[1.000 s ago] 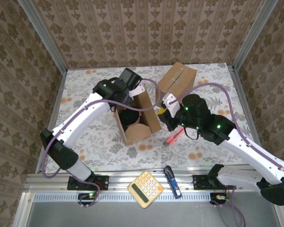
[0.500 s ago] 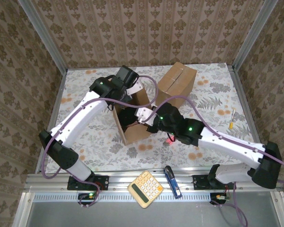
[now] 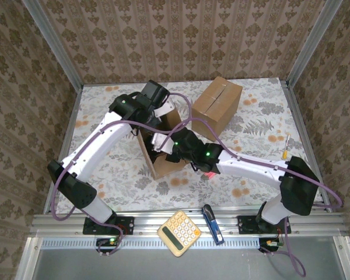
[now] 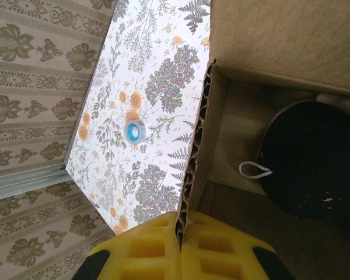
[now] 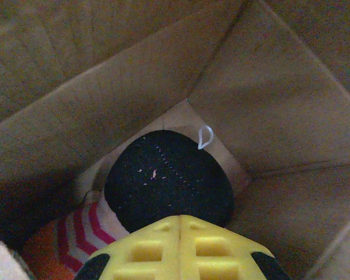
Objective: Unpack the express box
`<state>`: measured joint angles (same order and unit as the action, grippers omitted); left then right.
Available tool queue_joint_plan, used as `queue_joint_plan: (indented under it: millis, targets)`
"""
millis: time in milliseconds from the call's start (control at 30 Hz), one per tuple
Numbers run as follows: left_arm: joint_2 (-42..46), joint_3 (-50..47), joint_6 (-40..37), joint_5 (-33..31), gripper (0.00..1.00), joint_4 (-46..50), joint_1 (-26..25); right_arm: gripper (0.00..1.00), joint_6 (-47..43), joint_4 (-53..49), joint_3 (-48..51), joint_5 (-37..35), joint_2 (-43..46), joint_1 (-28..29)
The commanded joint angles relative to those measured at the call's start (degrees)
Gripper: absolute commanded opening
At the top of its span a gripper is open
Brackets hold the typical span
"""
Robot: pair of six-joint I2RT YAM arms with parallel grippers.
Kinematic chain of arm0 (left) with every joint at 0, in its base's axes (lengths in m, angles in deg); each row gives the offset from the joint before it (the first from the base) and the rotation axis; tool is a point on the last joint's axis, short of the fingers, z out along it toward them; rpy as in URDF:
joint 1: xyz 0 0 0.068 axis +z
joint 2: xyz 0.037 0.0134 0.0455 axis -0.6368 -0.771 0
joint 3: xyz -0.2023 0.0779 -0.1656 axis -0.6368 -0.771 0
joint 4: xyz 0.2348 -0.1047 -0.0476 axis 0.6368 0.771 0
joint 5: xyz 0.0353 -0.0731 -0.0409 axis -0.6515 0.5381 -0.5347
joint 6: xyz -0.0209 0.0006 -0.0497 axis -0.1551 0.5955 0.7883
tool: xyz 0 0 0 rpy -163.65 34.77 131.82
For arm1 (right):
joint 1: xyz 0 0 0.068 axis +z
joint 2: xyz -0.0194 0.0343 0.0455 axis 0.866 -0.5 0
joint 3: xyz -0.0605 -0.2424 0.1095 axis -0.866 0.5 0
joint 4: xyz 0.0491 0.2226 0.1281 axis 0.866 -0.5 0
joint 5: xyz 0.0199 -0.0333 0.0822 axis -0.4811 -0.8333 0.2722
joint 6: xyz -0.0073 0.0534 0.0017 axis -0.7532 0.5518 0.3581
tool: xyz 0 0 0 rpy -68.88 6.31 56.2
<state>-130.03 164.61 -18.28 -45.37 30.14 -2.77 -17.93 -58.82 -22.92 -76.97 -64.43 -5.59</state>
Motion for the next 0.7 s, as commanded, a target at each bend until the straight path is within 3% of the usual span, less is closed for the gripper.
queue_joint_plan:
  millis: [0,667]
  targets:
    - [-0.64,2.46,1.43,0.74,0.00,1.69,-0.13,0.00,3.48,3.00,-2.04,-0.80,-2.40,-1.27]
    - [-0.65,4.83,4.32,0.27,0.00,3.86,-1.08,0.00,19.11,-7.07,-10.42,-5.55,-12.23,-2.49]
